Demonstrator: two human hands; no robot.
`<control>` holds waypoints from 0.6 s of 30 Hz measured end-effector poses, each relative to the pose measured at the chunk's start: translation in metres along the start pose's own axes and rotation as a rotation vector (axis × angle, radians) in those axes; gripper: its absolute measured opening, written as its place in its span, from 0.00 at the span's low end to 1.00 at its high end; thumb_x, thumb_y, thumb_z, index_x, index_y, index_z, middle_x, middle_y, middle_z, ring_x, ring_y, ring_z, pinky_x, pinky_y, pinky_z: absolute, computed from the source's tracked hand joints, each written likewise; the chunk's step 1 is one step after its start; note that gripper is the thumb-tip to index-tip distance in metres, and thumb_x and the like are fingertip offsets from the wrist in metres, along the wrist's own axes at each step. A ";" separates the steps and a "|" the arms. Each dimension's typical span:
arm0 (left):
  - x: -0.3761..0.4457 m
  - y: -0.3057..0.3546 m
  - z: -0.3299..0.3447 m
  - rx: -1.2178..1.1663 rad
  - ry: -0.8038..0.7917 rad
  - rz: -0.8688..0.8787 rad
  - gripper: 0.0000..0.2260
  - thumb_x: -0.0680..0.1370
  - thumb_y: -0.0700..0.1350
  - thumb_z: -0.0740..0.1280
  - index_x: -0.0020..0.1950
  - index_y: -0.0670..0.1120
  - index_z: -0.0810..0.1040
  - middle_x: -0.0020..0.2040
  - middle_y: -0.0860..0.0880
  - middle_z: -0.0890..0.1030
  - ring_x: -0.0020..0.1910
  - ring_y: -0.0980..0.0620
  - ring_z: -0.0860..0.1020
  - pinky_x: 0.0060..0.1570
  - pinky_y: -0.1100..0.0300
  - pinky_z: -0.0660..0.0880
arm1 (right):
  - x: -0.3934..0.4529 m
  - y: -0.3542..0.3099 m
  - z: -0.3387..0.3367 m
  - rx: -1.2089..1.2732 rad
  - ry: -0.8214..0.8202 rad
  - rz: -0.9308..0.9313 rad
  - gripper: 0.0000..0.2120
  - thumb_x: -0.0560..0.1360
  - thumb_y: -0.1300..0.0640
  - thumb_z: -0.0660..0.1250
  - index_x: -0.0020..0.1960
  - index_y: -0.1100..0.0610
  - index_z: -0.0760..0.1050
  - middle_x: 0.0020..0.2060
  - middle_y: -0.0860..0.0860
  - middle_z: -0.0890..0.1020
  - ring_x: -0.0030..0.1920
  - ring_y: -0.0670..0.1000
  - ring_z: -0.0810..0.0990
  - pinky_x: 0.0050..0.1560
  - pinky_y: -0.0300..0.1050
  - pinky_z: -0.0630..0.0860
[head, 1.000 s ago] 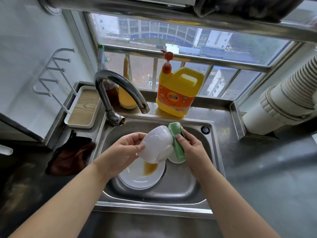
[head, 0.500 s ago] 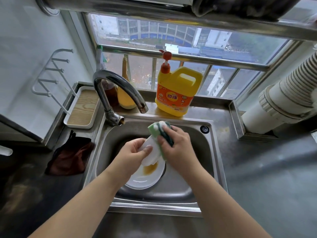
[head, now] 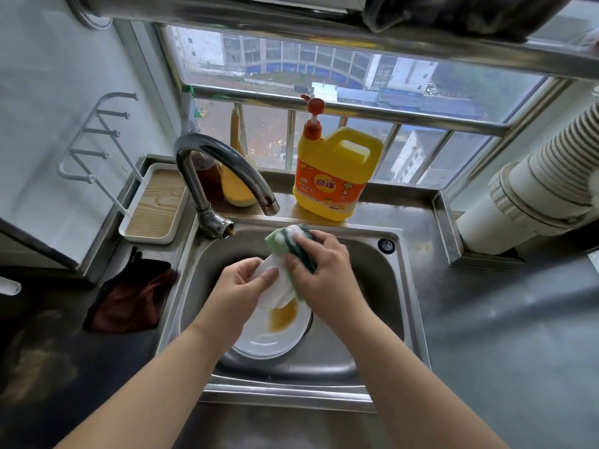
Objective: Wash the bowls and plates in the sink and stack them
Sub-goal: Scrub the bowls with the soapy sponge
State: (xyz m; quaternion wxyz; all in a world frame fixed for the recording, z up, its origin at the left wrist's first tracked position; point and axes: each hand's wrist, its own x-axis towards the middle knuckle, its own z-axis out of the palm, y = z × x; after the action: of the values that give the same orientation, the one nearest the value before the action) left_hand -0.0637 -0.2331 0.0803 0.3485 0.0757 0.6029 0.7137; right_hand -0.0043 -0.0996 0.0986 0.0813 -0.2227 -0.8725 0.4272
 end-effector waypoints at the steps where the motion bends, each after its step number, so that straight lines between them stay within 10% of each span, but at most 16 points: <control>1: -0.001 0.000 -0.002 -0.027 -0.009 -0.007 0.06 0.72 0.41 0.72 0.42 0.39 0.78 0.36 0.45 0.79 0.35 0.51 0.77 0.36 0.63 0.74 | 0.006 0.007 -0.003 0.054 0.012 0.052 0.20 0.77 0.51 0.66 0.68 0.52 0.73 0.64 0.53 0.73 0.65 0.52 0.68 0.69 0.46 0.64; 6: 0.000 0.007 -0.006 -0.085 -0.049 0.005 0.07 0.66 0.49 0.73 0.36 0.47 0.81 0.37 0.44 0.77 0.37 0.50 0.75 0.39 0.61 0.71 | 0.011 0.026 -0.012 0.179 0.000 0.245 0.19 0.78 0.52 0.63 0.69 0.51 0.72 0.59 0.47 0.78 0.58 0.46 0.75 0.57 0.39 0.70; 14: 0.004 0.006 -0.006 -0.094 -0.036 -0.016 0.07 0.69 0.44 0.71 0.42 0.41 0.79 0.37 0.43 0.80 0.35 0.50 0.78 0.37 0.61 0.76 | 0.003 0.000 -0.005 0.063 0.043 -0.005 0.20 0.77 0.50 0.65 0.68 0.51 0.72 0.65 0.52 0.72 0.67 0.52 0.67 0.70 0.47 0.63; 18: 0.004 0.006 -0.006 -0.170 0.003 -0.016 0.11 0.64 0.49 0.77 0.36 0.44 0.79 0.36 0.44 0.77 0.38 0.49 0.75 0.38 0.61 0.74 | 0.013 0.018 -0.013 0.298 0.006 0.250 0.16 0.78 0.51 0.63 0.65 0.51 0.75 0.53 0.49 0.81 0.53 0.48 0.78 0.50 0.39 0.75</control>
State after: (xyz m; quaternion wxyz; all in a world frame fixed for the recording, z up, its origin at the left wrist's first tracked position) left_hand -0.0720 -0.2355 0.0828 0.3583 0.0401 0.5412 0.7597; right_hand -0.0057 -0.0745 0.0917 0.0625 -0.3160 -0.7649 0.5578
